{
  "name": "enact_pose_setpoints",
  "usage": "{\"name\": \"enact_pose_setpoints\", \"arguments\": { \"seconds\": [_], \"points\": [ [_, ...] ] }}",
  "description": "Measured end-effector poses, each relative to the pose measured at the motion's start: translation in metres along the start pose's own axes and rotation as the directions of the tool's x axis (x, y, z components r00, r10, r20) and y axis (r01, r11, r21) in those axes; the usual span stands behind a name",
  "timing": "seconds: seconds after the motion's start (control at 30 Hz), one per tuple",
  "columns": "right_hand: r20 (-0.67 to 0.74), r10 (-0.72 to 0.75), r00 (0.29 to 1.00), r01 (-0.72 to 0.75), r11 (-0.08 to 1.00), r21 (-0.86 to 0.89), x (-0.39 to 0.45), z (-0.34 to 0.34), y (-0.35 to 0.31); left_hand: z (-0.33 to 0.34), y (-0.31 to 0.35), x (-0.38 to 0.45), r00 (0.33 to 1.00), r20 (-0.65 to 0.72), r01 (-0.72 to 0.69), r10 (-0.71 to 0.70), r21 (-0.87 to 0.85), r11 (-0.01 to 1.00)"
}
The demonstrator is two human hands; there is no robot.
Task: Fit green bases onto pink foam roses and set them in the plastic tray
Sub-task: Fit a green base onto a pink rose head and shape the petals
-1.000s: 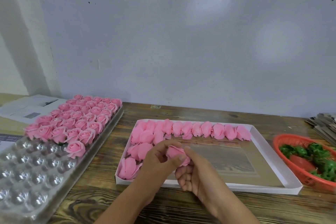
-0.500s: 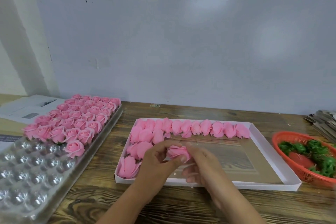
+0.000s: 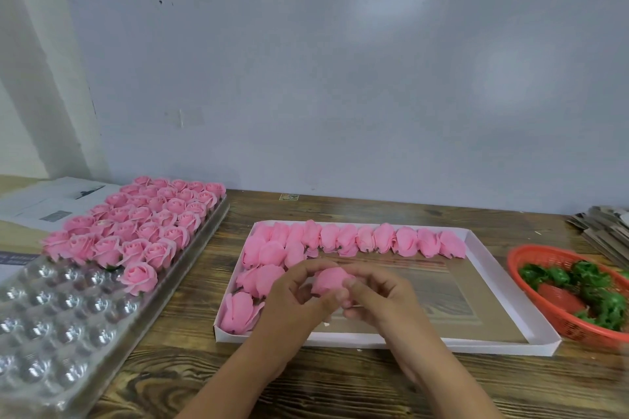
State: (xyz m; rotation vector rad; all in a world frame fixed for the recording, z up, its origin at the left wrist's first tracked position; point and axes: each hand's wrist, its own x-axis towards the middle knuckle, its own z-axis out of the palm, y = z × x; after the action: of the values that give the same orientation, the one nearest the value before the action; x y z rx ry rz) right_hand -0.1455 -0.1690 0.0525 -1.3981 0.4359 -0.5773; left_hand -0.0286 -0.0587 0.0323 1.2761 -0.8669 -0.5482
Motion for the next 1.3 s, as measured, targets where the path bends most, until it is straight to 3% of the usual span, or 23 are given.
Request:
{"name": "enact_pose_setpoints", "arguments": {
  "seconds": [0.27,0.57,0.93,1.13,1.23,1.3],
  "points": [
    [-0.026,0.049,0.998,-0.048,0.998,0.042,0.004,-0.005,0.006,0.002,-0.001,0.0,0.999,-0.049,0.004,-0.004,-0.007,1.0],
    [0.004,-0.082,0.997,0.082,0.991,-0.108,0.001,0.0,0.003,0.001,-0.004,0.002,0.996,-0.086,-0.005,0.004,-0.011,1.0],
    [-0.025,-0.245,0.969,0.231,0.939,-0.254,0.004,0.002,0.013,0.002,-0.002,0.0,0.995,-0.065,-0.077,0.08,0.052,0.996],
    [-0.007,-0.22,0.976,0.211,0.944,-0.254,0.005,0.0,0.009,0.001,0.001,-0.001,0.987,0.014,-0.163,0.163,0.113,0.98],
    [-0.011,-0.199,0.98,0.192,0.959,-0.208,0.005,-0.002,0.006,0.001,0.001,-0.002,0.989,0.081,-0.128,0.121,0.091,0.988],
    [-0.01,-0.188,0.982,0.183,0.966,-0.183,0.004,-0.002,0.006,0.0,-0.002,-0.002,0.993,0.053,-0.109,0.103,0.116,0.987]
  ]
}}
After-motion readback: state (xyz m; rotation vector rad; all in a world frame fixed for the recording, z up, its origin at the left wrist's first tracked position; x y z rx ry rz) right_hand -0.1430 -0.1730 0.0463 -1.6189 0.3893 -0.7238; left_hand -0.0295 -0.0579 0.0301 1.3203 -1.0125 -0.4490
